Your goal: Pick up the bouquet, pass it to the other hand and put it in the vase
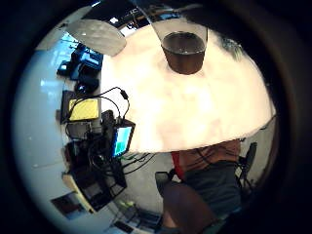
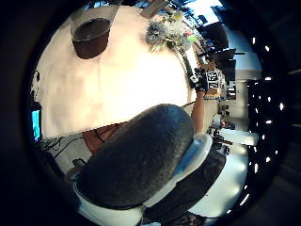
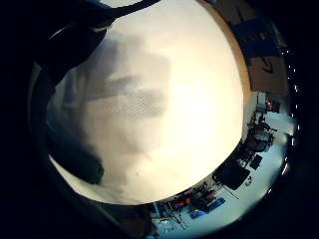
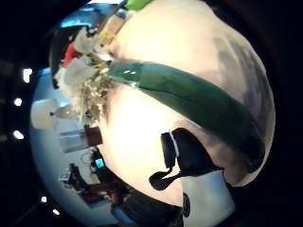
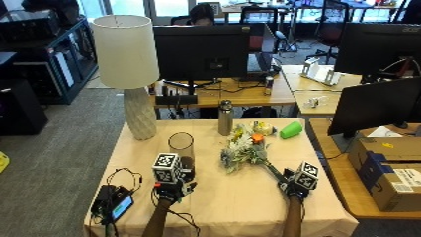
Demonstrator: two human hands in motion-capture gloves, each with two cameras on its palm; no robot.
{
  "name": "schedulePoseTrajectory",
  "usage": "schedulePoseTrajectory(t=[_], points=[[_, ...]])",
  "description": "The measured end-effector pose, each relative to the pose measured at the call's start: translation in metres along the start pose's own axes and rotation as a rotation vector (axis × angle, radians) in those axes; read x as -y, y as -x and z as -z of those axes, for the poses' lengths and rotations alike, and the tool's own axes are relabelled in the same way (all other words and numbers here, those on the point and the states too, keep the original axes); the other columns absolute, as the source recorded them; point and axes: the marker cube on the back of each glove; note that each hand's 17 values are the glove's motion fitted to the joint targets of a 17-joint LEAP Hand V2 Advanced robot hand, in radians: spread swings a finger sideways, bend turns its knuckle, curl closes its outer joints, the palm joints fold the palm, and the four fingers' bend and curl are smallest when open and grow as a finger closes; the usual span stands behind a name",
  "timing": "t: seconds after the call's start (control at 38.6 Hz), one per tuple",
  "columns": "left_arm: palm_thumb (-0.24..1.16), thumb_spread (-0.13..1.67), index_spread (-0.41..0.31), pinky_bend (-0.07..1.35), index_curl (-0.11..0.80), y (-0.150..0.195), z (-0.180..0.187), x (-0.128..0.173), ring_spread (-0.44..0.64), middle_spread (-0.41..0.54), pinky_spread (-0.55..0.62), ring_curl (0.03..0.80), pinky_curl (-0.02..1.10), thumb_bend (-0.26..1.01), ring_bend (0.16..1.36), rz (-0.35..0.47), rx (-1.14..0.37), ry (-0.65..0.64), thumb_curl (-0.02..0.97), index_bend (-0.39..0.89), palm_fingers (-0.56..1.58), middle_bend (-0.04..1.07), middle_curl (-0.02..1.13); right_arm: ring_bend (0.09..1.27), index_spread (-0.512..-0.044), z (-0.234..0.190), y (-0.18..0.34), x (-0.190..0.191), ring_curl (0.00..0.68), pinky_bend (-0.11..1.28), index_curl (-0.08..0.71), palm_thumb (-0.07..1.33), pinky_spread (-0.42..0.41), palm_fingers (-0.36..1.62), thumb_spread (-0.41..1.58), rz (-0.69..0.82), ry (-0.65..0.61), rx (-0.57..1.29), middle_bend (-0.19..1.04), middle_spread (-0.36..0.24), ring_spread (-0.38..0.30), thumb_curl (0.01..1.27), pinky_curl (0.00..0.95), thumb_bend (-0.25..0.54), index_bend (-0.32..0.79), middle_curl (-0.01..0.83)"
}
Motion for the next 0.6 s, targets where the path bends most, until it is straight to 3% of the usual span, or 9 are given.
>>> schedulePoseTrajectory(t=[0.26, 0.31, 0.34, 0.36, 0.39, 0.41, 0.44, 0.47, 0.6], points=[[-0.11, 0.96, 0.020, 0.50, 0.286, 0.005, -0.012, 0.008, 0.53, 0.302, 0.52, 0.231, 0.32, -0.08, 0.55, -0.014, -0.009, 0.012, 0.094, 0.14, -0.01, 0.19, 0.31, 0.30, -0.339, -0.001, 0.005, 0.015, 0.271, 0.36, 0.330, 0.78, 0.247, 0.56, 1.05, -0.016, -0.266, -0.079, 0.24, -0.061, 0.059, 0.40, 0.297, 0.089, 0.45, 0.346], [-0.11, 0.96, 0.020, 0.50, 0.286, 0.004, -0.011, 0.007, 0.53, 0.302, 0.52, 0.232, 0.32, -0.08, 0.55, -0.011, -0.013, 0.014, 0.094, 0.14, -0.01, 0.19, 0.31, 0.35, -0.323, 0.003, 0.005, 0.017, 0.287, 0.33, 0.349, 0.82, 0.214, 0.76, 1.05, -0.024, -0.329, -0.140, 0.26, -0.079, 0.004, 0.41, 0.287, 0.103, 0.47, 0.357], [-0.11, 0.96, 0.020, 0.50, 0.286, 0.003, -0.010, 0.006, 0.53, 0.302, 0.52, 0.232, 0.32, -0.08, 0.55, -0.008, -0.015, 0.016, 0.094, 0.14, -0.01, 0.19, 0.31, 0.34, -0.320, 0.005, 0.005, 0.018, 0.275, 0.31, 0.347, 0.83, 0.209, 0.77, 1.04, -0.029, -0.353, -0.167, 0.25, -0.083, -0.008, 0.41, 0.275, 0.100, 0.46, 0.354], [-0.11, 0.96, 0.020, 0.50, 0.285, 0.003, -0.009, 0.004, 0.53, 0.302, 0.52, 0.233, 0.32, -0.08, 0.55, -0.006, -0.017, 0.019, 0.094, 0.14, -0.01, 0.19, 0.31, 0.43, -0.309, 0.007, 0.005, 0.018, 0.316, 0.31, 0.334, 0.86, 0.156, 0.96, 1.02, -0.033, -0.370, -0.187, 0.34, -0.100, -0.052, 0.43, 0.281, 0.103, 0.38, 0.389], [-0.11, 0.96, 0.020, 0.50, 0.284, 0.002, -0.008, 0.003, 0.53, 0.302, 0.52, 0.233, 0.32, -0.08, 0.55, -0.004, -0.018, 0.021, 0.094, 0.14, -0.01, 0.19, 0.31, 0.47, -0.306, 0.008, 0.006, 0.018, 0.313, 0.29, 0.329, 0.87, 0.137, 0.99, 1.01, -0.033, -0.380, -0.199, 0.32, -0.105, -0.073, 0.43, 0.266, 0.099, 0.35, 0.381], [-0.11, 0.96, 0.020, 0.50, 0.284, 0.002, -0.007, 0.002, 0.53, 0.302, 0.52, 0.233, 0.32, -0.08, 0.55, -0.001, -0.019, 0.022, 0.094, 0.14, -0.01, 0.19, 0.31, 0.39, -0.301, 0.009, 0.006, 0.018, 0.287, 0.27, 0.351, 0.87, 0.158, 0.89, 1.03, -0.031, -0.384, -0.205, 0.28, -0.102, -0.067, 0.43, 0.262, 0.095, 0.39, 0.370], [-0.11, 0.96, 0.020, 0.50, 0.284, 0.003, -0.007, 0.001, 0.53, 0.302, 0.52, 0.233, 0.32, -0.08, 0.55, 0.002, -0.019, 0.023, 0.094, 0.14, -0.01, 0.19, 0.31, 0.55, -0.295, 0.009, 0.008, 0.018, 0.372, 0.35, 0.332, 0.88, 0.062, 1.15, 0.97, -0.029, -0.382, -0.208, 0.38, -0.118, -0.099, 0.45, 0.311, 0.087, 0.27, 0.417], [-0.11, 0.96, 0.020, 0.50, 0.284, 0.003, -0.006, 0.000, 0.53, 0.302, 0.52, 0.234, 0.32, -0.08, 0.55, 0.005, -0.020, 0.024, 0.094, 0.14, -0.01, 0.19, 0.31, 0.58, -0.290, 0.009, 0.009, 0.017, 0.371, 0.39, 0.325, 0.89, 0.006, 1.24, 0.95, -0.027, -0.376, -0.209, 0.41, -0.125, -0.117, 0.46, 0.313, 0.079, 0.20, 0.424], [-0.11, 0.96, 0.021, 0.50, 0.283, 0.006, -0.008, 0.002, 0.53, 0.302, 0.52, 0.235, 0.32, -0.08, 0.55, 0.008, -0.024, 0.023, 0.095, 0.14, -0.01, 0.19, 0.31, 0.71, -0.277, 0.007, 0.010, 0.013, 0.453, 0.50, 0.343, 0.91, -0.148, 1.39, 0.84, -0.036, -0.364, -0.217, 0.49, -0.147, -0.157, 0.50, 0.377, 0.040, 0.15, 0.477]])
